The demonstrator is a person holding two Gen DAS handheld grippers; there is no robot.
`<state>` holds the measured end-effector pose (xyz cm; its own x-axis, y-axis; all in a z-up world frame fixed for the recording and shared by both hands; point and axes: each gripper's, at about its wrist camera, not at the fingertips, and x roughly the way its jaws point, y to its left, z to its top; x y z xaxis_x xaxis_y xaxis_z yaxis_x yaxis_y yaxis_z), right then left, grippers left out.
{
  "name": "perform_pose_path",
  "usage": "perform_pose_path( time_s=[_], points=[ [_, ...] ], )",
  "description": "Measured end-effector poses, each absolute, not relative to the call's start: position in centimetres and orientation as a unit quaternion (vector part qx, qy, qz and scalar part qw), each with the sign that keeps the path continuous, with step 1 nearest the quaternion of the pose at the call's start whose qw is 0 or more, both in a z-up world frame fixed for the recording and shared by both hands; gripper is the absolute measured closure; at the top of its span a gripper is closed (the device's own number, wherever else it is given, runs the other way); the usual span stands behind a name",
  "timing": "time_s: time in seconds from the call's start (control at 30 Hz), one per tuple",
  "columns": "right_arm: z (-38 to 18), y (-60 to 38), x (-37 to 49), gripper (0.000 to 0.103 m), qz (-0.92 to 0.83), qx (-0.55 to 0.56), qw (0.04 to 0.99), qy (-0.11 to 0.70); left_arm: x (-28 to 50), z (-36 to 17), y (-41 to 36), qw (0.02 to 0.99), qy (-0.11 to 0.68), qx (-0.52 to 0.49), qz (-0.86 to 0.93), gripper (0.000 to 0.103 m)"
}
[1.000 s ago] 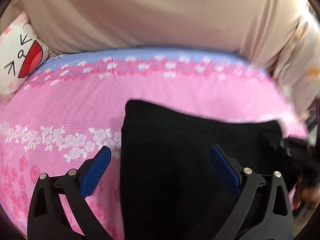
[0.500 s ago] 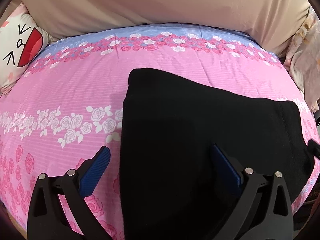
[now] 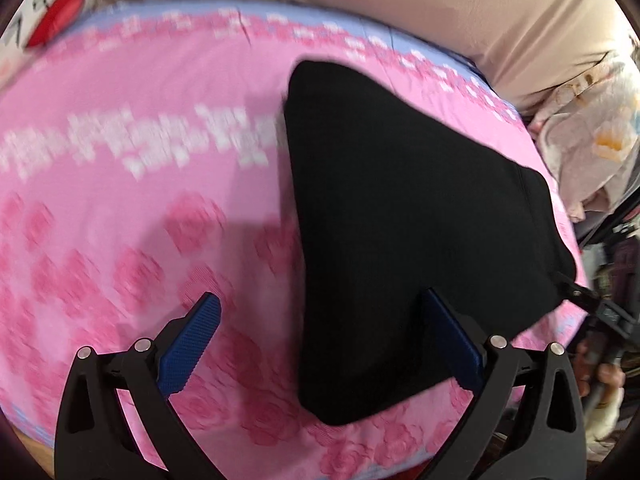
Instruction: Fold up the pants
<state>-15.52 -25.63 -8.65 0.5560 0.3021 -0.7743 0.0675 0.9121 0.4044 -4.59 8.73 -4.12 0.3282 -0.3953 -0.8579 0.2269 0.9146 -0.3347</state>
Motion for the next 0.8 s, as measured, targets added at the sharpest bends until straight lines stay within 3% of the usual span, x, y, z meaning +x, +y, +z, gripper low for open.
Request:
perform_pose_path(
  time_s=[0.33,0.43,0.57,0.6,0.63,0.67,0.8],
  points=[
    [-10.1,-26.7,-16.0,0.017,0.133,0.285,0.842,0.439,-4.4,-4.6,4.9,0.807,0.537,-0.062,-0.236,0.005],
    [-10.0,-26.2,-15.4,0.019,0.134,0.272,0.85,0.431,-4.2,-4.7,3.5,0.813,0.525,-0.055,-0.245,0.014],
    [-10.2,-25.7,-14.1,0.05,0.13,0.269,0.857,0.419,-3.3,-4.5,2.9,0.817,0.519,-0.07,-0.239,0.036],
    [-10.3,-25.7,-13.9,0.058,0.135,0.278,0.856,0.415,-3.0,-4.4,3.2,0.817,0.518,-0.078,-0.24,0.047],
    [-10.2,-25.7,-13.7,0.061,0.137,0.283,0.855,0.412,-2.9,-4.2,3.3,0.817,0.517,-0.082,-0.24,0.058],
    [-9.8,-25.5,-13.7,0.064,0.138,0.277,0.858,0.41,-2.8,-3.9,3.4,0.817,0.516,-0.086,-0.241,0.063],
    [-7.8,-24.7,-14.6,0.068,0.147,0.266,0.866,0.398,-3.7,-2.3,3.8,0.818,0.509,-0.083,-0.254,0.07]
  ],
)
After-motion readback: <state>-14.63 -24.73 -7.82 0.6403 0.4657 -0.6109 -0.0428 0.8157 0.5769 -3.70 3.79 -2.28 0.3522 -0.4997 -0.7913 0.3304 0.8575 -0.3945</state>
